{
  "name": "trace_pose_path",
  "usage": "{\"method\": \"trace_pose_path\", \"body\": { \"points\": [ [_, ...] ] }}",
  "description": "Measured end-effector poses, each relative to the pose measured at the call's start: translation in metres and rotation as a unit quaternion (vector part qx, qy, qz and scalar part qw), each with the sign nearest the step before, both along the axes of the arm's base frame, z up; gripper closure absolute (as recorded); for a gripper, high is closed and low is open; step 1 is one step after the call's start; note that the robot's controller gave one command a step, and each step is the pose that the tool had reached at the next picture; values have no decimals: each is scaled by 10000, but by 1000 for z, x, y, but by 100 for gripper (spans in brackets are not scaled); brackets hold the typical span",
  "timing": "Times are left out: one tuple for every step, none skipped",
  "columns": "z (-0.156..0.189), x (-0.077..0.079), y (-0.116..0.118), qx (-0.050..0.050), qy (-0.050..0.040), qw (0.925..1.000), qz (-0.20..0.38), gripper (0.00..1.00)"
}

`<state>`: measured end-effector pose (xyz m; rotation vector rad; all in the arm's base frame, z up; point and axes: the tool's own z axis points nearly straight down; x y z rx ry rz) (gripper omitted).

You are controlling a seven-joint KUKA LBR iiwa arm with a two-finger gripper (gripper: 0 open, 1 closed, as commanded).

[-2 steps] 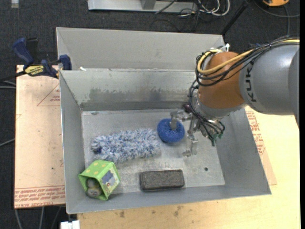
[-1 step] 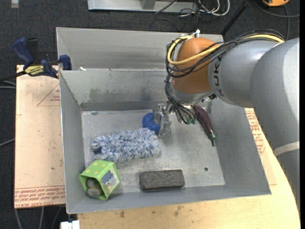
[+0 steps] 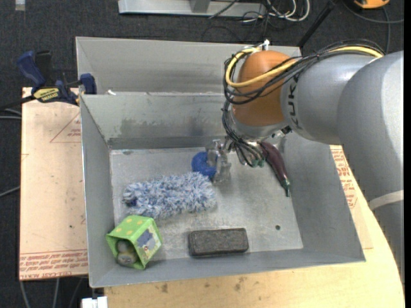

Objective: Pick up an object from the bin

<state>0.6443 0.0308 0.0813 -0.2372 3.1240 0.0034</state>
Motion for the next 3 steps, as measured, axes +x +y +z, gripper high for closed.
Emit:
{"method": "trace_pose_path", "body": {
  "points": [
    [40,-8,1,-11,50,9997,234,100],
    [54,-2,43,-16,5,9996,285,100],
    [255,-24,37,-12,32,9982,601,100]
  ]
}}
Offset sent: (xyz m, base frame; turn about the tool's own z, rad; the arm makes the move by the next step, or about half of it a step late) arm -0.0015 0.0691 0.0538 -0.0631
